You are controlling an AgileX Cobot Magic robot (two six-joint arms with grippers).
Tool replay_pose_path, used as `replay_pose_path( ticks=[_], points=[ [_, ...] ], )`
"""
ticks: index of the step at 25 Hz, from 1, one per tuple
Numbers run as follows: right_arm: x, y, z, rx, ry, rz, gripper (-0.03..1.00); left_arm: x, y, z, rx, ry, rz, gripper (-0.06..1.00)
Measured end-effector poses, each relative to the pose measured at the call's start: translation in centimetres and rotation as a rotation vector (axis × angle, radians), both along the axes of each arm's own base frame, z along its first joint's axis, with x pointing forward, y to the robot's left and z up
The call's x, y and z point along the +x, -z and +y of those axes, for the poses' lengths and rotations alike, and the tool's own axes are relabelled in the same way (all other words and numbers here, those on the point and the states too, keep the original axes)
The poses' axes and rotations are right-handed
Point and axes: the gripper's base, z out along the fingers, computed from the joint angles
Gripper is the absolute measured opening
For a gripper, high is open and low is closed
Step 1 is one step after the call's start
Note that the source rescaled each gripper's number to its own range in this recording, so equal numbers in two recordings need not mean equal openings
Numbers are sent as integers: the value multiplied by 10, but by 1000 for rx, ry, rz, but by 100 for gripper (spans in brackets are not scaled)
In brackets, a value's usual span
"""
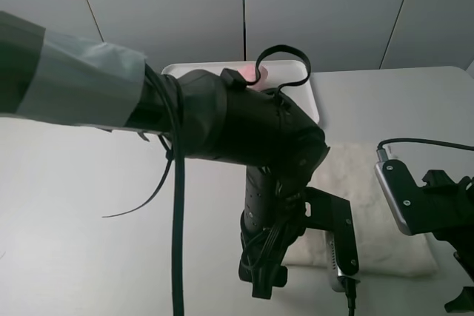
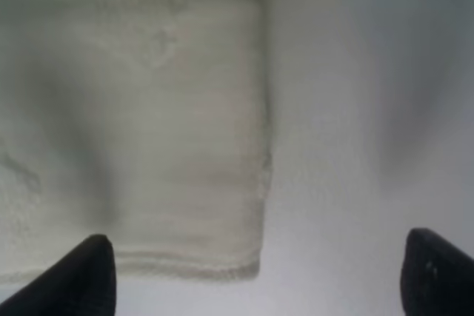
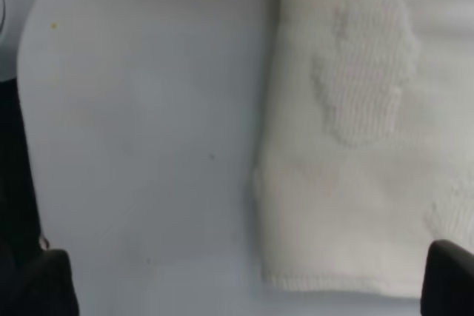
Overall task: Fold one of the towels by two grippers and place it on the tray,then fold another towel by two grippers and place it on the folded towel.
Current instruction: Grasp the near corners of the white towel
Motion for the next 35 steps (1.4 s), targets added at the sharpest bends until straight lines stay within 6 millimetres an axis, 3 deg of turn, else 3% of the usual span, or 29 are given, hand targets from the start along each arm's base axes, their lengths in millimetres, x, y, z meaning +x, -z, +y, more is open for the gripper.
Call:
replay_pose_path(
  ticks=[12, 18, 28, 35],
  points=[
    [0, 1, 3, 33, -28, 2, 100, -4, 15, -2, 24, 15, 8, 99],
    [-8, 18, 0, 17, -40, 34, 100, -4, 16, -2, 25, 14, 9, 99],
    [1, 29, -3, -29, -70, 5, 100, -4, 16, -2, 26, 15, 8, 99],
    [1, 43, -4, -60, -64, 82, 100, -4, 16, -2, 26, 15, 8, 99]
  ],
)
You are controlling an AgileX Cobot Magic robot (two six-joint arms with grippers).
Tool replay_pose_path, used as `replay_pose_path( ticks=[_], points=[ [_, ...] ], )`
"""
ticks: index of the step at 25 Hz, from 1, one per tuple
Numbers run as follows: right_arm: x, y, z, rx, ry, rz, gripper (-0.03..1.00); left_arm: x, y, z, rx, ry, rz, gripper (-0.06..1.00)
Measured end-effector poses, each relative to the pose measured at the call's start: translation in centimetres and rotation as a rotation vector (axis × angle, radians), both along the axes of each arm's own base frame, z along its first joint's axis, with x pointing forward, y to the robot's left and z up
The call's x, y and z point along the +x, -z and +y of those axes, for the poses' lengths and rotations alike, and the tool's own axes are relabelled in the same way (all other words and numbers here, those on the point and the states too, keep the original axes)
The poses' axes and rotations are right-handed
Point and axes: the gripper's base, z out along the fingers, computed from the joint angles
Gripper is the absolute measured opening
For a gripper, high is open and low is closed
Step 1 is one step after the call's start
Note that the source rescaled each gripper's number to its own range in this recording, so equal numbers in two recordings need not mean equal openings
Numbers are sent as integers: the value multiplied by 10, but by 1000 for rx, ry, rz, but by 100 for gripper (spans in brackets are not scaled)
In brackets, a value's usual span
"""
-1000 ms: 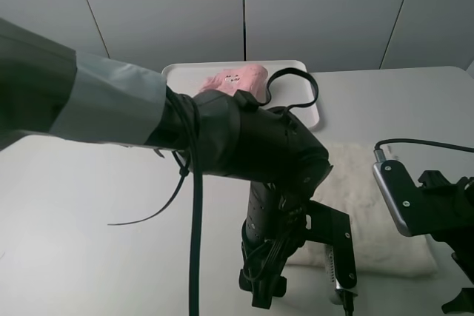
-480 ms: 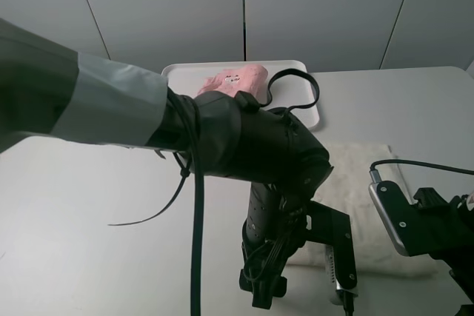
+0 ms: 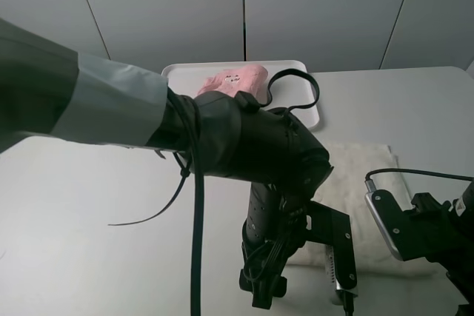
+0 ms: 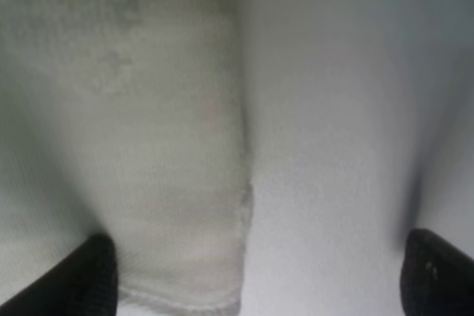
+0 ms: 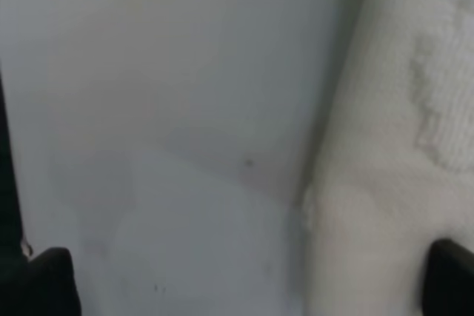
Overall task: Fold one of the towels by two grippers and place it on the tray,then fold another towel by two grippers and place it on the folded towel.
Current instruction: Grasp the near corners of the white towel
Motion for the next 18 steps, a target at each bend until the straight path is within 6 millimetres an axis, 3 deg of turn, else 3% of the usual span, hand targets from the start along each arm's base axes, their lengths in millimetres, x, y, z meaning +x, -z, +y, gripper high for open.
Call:
replay_pose_path(
  ticks=[6, 8, 14, 16, 18],
  points=[
    [1, 6, 0, -7, 2, 17, 96, 0, 1, 0, 2, 0, 1, 99],
    [3, 7, 1, -5, 4, 4, 83, 0, 1, 0, 4, 1, 0, 99],
    [14, 10, 2, 0, -34, -81, 22, 0, 1, 0, 6, 1, 1, 99],
    [14, 11, 2, 0, -33, -82, 7, 0, 1, 0, 6, 0, 0, 99],
    [14, 11, 2, 0, -33, -82, 1, 0, 1, 0, 6, -7, -1, 99]
  ],
)
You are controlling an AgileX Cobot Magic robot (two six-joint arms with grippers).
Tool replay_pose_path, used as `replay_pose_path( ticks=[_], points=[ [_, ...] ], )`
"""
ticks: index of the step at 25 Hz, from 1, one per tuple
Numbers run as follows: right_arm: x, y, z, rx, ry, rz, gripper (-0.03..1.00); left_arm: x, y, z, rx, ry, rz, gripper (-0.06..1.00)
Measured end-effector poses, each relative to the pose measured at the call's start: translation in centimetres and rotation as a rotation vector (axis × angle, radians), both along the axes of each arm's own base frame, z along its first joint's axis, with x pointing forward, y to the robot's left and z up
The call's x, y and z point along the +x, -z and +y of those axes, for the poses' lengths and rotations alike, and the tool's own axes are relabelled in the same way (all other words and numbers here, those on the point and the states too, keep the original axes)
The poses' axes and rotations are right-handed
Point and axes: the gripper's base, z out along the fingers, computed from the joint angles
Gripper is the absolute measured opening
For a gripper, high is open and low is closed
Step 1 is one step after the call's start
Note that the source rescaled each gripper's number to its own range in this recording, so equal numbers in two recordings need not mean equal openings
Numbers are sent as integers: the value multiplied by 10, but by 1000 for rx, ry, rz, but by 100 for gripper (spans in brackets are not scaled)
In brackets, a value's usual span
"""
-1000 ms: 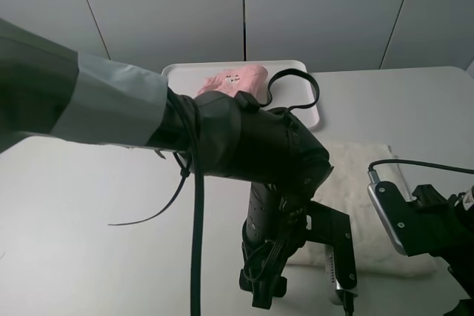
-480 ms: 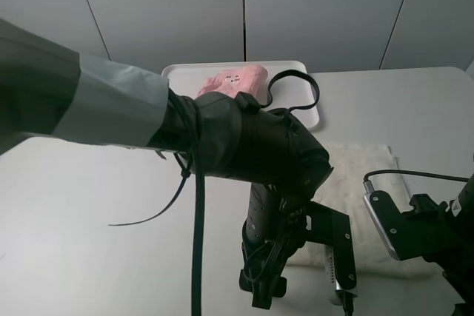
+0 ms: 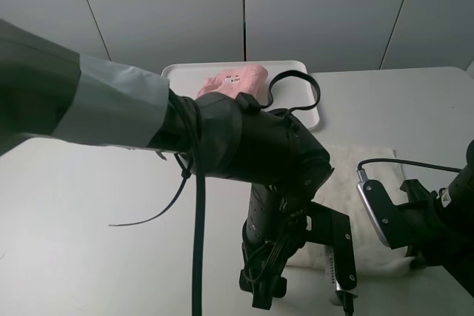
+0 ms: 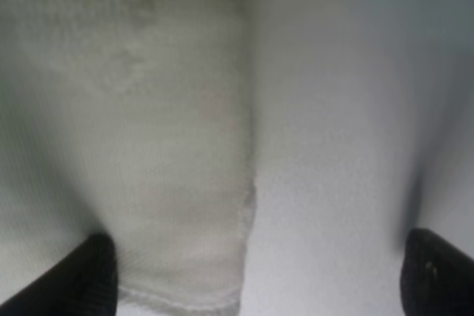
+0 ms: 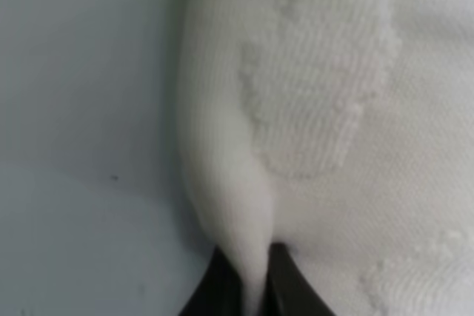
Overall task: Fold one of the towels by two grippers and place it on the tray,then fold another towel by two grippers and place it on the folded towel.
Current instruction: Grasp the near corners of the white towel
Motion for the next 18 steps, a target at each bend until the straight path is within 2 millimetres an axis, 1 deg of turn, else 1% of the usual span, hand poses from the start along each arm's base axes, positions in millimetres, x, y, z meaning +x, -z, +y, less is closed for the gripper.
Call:
replay_pose_path(
  ticks=[8, 10, 12, 17, 18],
  points=[
    [0, 0, 0, -1, 8, 0, 1, 1, 0, 0, 7, -22, -32, 99],
    [0, 0, 0, -1, 13, -1, 0, 2, 1, -1, 16, -18, -70, 96],
    [0, 0, 0, -1, 16, -1, 0, 1, 1, -1, 24, -19, -102, 86],
    [0, 0, 0, -2, 23, 1, 0, -1, 0, -4, 18, -7, -125, 51],
    [0, 0, 0, -2, 25, 1, 0, -2, 0, -5, 14, -6, -128, 46]
  ],
)
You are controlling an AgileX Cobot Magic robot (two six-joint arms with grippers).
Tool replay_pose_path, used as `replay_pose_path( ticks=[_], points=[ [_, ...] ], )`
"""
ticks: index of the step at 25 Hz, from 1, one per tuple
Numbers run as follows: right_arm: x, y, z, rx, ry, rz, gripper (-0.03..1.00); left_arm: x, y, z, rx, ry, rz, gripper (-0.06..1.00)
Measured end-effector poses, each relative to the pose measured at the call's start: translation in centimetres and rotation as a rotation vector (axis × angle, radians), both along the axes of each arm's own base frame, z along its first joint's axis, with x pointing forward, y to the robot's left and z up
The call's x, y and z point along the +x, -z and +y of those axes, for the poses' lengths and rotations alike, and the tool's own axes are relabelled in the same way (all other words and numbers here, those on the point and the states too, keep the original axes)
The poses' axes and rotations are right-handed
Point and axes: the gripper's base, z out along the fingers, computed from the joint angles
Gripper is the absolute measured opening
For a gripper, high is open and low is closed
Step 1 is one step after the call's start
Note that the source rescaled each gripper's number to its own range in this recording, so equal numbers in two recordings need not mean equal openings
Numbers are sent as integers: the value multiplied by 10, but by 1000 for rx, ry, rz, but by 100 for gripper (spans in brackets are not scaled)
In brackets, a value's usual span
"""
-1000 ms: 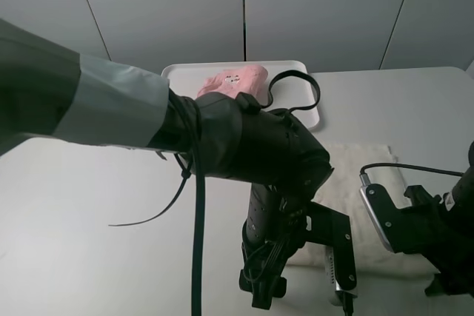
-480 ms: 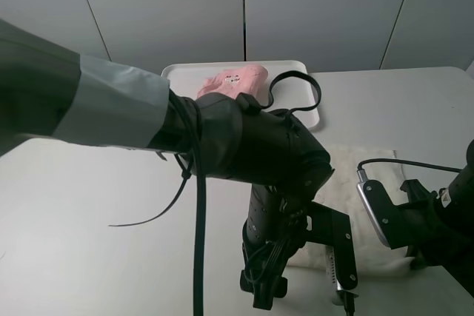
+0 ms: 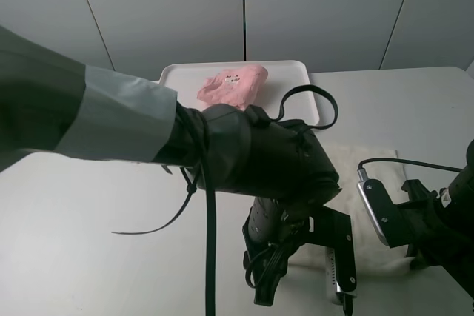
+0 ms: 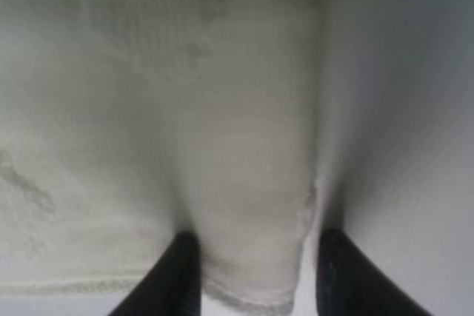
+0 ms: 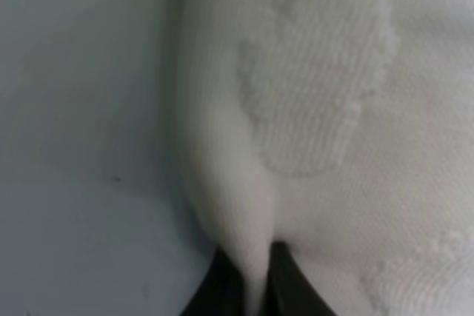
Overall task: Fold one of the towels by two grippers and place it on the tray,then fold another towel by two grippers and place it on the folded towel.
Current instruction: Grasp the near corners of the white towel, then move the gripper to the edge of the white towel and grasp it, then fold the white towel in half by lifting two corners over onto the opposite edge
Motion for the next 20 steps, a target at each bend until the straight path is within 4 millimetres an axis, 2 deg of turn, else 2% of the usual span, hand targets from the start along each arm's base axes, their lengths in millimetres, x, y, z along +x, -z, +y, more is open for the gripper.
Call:
replay_pose_path(
  ticks=[6, 14, 20],
  points=[
    [0, 0, 0, -1, 25, -1, 0, 2, 0, -2, -15, 12, -19, 3],
    [-2, -4, 1, 16, 128, -3, 0, 4, 0, -3, -34, 7, -27, 0],
    [-10, -17, 0, 35, 203, -23, 0, 19, -3, 0, -91, -49, -36, 0]
  ],
)
